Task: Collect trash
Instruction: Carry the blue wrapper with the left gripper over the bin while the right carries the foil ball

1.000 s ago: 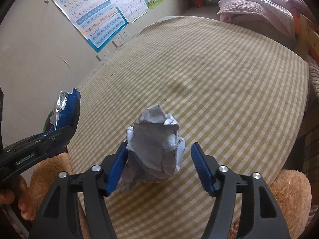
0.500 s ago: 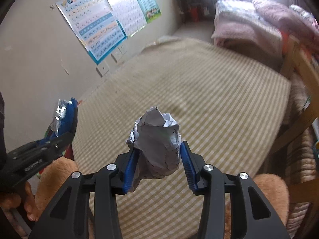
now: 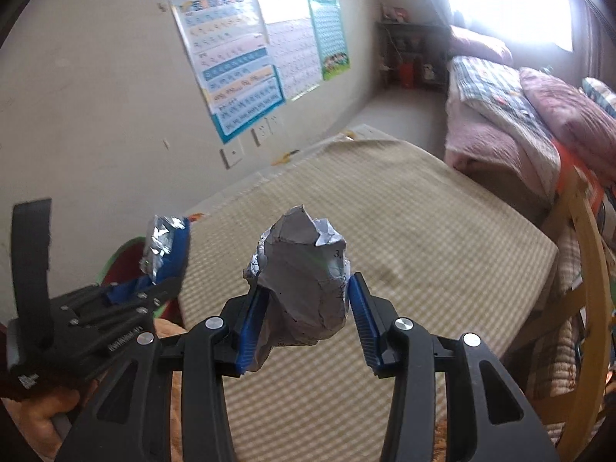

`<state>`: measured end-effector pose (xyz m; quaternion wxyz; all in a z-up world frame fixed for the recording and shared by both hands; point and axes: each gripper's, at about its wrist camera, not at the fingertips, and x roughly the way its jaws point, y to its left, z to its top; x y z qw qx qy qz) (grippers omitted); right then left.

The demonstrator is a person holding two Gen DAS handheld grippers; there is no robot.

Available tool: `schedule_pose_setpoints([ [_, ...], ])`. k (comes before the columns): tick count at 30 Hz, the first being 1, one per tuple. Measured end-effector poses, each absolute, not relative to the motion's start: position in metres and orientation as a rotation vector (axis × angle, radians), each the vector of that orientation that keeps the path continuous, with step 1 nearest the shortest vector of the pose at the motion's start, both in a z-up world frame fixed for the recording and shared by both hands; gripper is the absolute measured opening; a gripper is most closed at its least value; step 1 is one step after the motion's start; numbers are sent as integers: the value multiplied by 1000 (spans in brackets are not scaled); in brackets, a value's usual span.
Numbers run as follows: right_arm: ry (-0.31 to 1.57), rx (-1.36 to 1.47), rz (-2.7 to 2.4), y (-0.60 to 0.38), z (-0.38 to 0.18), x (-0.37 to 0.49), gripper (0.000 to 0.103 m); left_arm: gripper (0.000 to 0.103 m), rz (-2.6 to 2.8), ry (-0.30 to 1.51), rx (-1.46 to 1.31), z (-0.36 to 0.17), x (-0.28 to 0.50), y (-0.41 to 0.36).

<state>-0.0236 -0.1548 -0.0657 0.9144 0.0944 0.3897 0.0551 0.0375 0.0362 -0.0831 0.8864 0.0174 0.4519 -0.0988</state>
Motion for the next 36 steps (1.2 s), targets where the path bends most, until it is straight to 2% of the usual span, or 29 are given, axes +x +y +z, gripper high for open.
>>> schedule_pose_setpoints([
  [17,834,38,227,-71,-62,-5,43,32,-40,925,-76,-90,39,135],
  [28,863,-17,390,9,-69,19,43,32,137,972,-143,-114,37,216],
  [36,885,-45,485,66,-71,56,43,33,162,1010,-189,-131,38,241],
])
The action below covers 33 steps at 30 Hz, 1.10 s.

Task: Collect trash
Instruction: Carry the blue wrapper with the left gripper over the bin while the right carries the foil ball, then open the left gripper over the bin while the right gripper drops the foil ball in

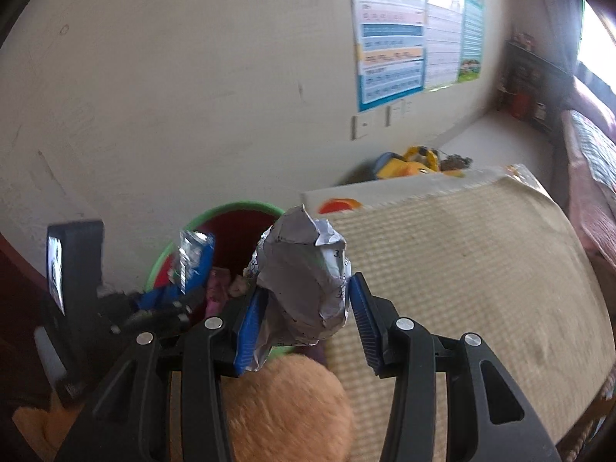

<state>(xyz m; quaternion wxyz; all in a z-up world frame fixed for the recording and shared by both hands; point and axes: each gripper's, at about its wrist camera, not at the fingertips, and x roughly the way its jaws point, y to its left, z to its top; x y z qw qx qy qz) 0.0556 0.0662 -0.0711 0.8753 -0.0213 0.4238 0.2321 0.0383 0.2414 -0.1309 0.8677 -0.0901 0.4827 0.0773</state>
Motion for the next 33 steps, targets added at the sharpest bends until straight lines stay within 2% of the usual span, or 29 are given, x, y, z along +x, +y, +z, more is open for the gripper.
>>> schedule_pose_setpoints([
  [24,942,-63,535,113,-92,87,45,34,200,1059,-251,-157,55,270],
  [25,943,-63,535,114,-92,87,45,36,203,1062,-252,-158,56,271],
  [30,945,-55,535,113,-95,88,50,61,222,1051,-280,-156,54,274],
  [31,946,-47,538,111,-95,88,55,69,230,1045,-280,-155,53,274],
  [33,944,-28,540,109,-94,89,67,73,242,1027,-283,-151,50,274],
])
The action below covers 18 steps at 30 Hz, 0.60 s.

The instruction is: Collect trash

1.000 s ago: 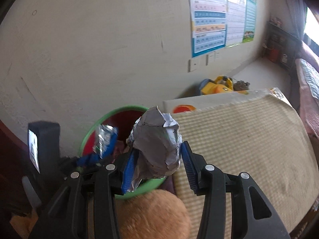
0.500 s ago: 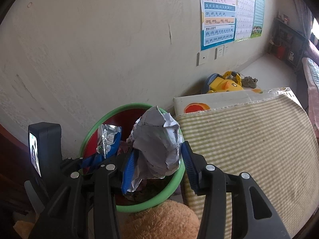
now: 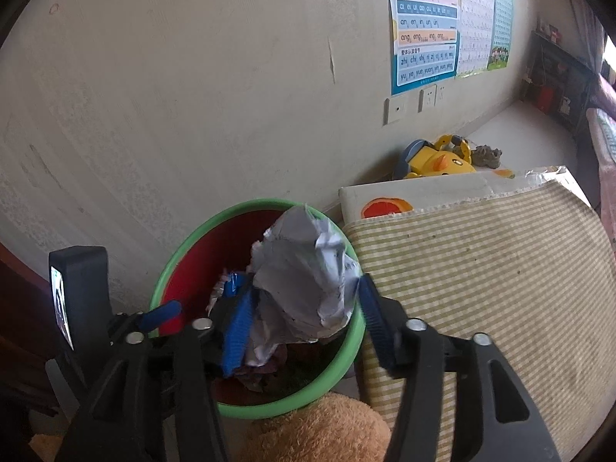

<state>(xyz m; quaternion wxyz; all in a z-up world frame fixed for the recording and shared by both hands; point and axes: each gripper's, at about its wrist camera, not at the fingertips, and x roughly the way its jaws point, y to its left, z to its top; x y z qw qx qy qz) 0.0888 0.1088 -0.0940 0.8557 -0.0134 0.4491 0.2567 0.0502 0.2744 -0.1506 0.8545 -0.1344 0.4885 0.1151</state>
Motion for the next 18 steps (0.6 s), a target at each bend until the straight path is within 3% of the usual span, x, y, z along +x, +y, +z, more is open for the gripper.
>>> schedule_pose_setpoints([
  [5,915,30,507,82,-83,85,75,84,233,992,-258,-138,46,261],
  [10,853,74,397,20,-66,72,83,87,167,910,-219,-111,45,221],
  [13,783,94,277,-31,-54,56,90,96,123,815,-175,-88,43,190],
  [18,674,117,95,-107,-34,19,96,97,25,550,-63,-40,28,119],
])
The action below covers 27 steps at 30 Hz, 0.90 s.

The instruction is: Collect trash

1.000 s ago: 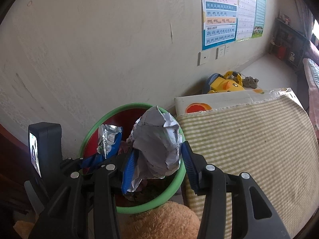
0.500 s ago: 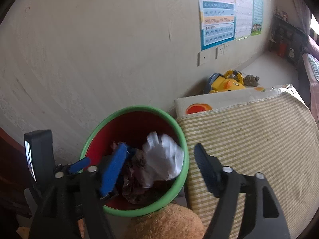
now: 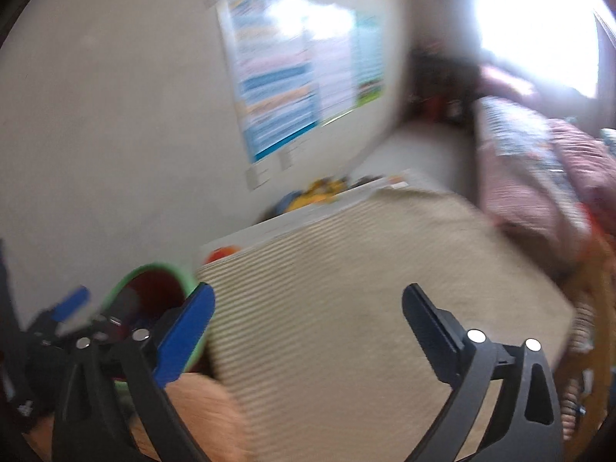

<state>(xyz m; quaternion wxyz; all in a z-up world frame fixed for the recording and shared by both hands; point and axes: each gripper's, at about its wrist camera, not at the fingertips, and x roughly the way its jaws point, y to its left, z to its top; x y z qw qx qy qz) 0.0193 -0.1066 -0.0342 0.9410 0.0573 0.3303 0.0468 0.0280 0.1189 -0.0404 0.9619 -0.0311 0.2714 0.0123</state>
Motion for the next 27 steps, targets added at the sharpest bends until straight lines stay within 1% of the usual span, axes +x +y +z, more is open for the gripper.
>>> schedule_pose_setpoints([
  [2,640,135,43,-133,-30,5,96,97,-10,458,-6,-24,22,88],
  [3,627,146,20,-145,-27,-2,96,97,-24,441,8,-18,21,78],
  [12,576,200,-82,-199,-20,-28,96,97,-136,435,92,15,21,-7],
  [22,566,237,-139,-224,-24,-39,96,98,-133,480,90,10,10,-24],
  [27,570,241,-143,-225,-27,-39,96,98,-40,428,117,9,1,-20],
])
